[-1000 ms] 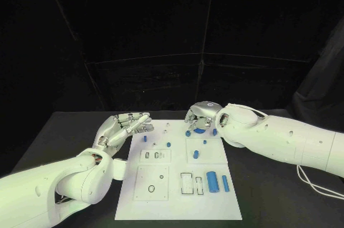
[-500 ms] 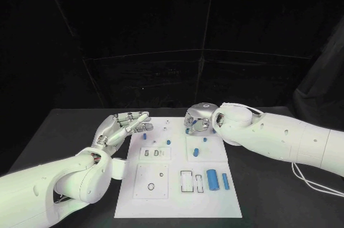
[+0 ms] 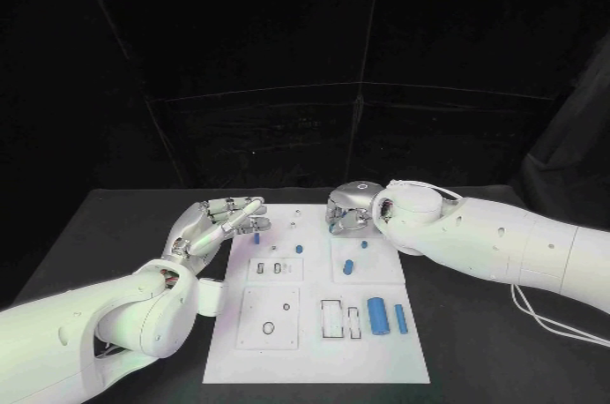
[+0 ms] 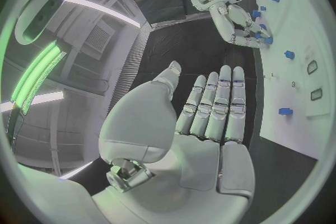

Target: Assemble the parts on the task board

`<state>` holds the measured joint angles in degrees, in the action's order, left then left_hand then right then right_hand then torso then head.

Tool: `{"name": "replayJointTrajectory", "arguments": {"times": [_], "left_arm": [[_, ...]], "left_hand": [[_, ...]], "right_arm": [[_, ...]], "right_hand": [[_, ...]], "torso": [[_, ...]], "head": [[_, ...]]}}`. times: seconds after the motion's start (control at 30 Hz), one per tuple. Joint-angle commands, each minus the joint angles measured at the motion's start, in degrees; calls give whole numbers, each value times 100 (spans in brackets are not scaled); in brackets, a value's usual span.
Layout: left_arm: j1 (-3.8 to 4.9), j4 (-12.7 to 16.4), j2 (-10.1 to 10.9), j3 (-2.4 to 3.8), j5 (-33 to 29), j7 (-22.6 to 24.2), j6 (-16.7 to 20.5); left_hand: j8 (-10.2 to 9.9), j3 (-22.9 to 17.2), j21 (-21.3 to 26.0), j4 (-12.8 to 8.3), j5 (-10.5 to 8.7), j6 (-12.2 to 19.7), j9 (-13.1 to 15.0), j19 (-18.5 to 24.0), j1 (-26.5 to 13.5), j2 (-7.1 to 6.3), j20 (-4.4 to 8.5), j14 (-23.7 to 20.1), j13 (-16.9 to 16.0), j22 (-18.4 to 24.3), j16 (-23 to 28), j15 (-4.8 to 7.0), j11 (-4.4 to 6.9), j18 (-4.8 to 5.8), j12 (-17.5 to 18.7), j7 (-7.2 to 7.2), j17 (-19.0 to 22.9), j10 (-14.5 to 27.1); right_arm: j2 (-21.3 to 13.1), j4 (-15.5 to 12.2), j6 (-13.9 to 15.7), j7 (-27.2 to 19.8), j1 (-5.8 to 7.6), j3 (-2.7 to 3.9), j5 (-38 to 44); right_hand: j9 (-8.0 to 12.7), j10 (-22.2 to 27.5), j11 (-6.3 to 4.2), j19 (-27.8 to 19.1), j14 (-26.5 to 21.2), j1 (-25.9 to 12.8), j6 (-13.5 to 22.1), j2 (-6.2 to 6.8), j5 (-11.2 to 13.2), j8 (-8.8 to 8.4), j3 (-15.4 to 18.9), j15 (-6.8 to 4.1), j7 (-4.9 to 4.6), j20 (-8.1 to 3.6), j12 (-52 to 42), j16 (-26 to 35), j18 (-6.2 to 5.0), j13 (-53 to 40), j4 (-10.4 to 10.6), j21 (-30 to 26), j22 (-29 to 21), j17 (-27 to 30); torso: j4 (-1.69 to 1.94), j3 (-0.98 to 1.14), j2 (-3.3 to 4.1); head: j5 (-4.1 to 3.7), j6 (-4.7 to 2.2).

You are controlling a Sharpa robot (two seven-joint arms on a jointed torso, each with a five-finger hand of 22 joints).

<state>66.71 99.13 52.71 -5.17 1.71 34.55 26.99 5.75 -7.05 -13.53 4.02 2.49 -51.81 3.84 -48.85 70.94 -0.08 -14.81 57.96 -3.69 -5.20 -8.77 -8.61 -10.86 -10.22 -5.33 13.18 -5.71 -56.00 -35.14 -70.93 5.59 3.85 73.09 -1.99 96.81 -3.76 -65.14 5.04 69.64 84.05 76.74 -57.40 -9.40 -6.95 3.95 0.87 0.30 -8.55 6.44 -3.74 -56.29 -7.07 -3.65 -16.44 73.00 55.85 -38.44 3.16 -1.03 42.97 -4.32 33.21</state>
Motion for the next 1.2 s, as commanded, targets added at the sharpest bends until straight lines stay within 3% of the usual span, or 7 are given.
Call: {"name": "replayJointTrajectory", "arguments": {"times": [0.03,0.53,0.83,0.97,1.2], "left_arm": [[9,1,3,4,45,-5,-39],[13,-22,15,4,45,-33,-58],[13,-37,13,4,45,-46,-69],[14,-35,15,4,45,-52,-73],[15,-44,35,5,45,-62,-80]], "left_hand": [[-26,27,24,-20,23,-8,-9,-2,-3,35,-35,-15,6,8,38,-29,-40,-24,33,99,8,17],[-35,25,30,-30,23,-5,-9,-6,6,44,-36,-10,6,13,44,-30,-43,-25,42,102,8,20],[-53,30,40,-45,23,7,-11,-10,13,47,-39,-9,7,23,57,-33,-49,-24,63,108,11,36],[-53,30,40,-45,23,7,-11,-10,13,47,-39,-9,7,23,57,-33,-49,-24,63,108,11,36],[-61,30,44,-52,22,11,-11,-12,18,50,-41,-7,8,27,61,-35,-51,-25,71,109,11,42]], "right_arm": [[18,16,-73,-19,13,4,52],[84,126,-260,-19,11,0,52],[128,181,-197,-34,11,-2,50],[118,164,83,-67,10,-2,45],[-26,-27,967,-151,9,1,-195]], "right_hand": [[-3,-87,5,79,64,-3,-63,-117,113,-14,-112,-25,-7,-10,5,-156,74,2,-4,96,143,-149],[2,-123,6,79,12,-41,-74,-55,245,-26,-300,-15,-20,-5,17,-330,86,5,-5,194,254,-249],[1,-119,6,73,-1,-29,-78,-32,241,-25,-357,-15,-17,-2,18,-367,87,6,-13,211,272,-270],[-2,-146,4,79,-10,8,-106,-31,227,-16,-464,-17,-21,-2,11,-432,91,3,-17,245,315,-321],[-9,-246,-3,133,-12,57,-220,-6,222,0,-727,-21,-37,-8,11,-578,111,1,-11,344,451,-436]], "torso": [[0,-4,10],[1,-2,31],[0,-4,36],[1,-6,41],[-2,-5,41]], "head": [[0,7],[3,36],[0,34],[2,39],[27,33]]}}
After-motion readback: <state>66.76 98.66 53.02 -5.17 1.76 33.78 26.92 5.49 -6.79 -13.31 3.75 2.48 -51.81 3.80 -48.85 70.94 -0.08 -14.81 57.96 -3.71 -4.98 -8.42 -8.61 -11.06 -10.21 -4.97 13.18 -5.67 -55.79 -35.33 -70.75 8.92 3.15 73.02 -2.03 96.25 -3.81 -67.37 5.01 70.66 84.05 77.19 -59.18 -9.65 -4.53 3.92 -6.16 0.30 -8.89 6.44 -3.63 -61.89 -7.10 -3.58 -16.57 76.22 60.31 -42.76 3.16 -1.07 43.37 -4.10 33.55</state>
